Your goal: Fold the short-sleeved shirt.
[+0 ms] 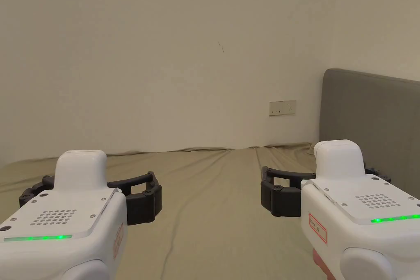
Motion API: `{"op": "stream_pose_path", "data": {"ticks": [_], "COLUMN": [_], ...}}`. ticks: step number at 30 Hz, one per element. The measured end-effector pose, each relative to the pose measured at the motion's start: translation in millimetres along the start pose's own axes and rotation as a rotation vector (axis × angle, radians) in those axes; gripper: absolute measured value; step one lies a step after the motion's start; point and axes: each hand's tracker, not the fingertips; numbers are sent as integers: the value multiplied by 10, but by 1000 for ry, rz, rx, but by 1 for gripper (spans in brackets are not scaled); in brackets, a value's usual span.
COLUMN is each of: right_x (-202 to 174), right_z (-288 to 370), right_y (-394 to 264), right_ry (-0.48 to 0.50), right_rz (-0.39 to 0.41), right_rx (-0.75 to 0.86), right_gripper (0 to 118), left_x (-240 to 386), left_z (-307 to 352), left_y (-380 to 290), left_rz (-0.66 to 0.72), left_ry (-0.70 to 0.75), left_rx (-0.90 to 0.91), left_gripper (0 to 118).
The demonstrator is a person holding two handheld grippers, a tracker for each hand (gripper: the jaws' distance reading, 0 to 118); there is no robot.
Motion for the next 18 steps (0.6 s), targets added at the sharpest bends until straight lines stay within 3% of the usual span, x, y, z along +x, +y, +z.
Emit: {"op": "stream_pose_path", "data": {"ticks": [18], "right_x": [-72], "right_z": [-24], "right_y": [-27], "right_ry": [11], "right_rz": [31], "right_rx": [-17], "right_gripper": [118], "left_x": [-32], "left_z": [7], "left_y": [18], "left_rz": [9], "left_ry": [-9], "left_rx": [-15], "left_gripper": [118]}}
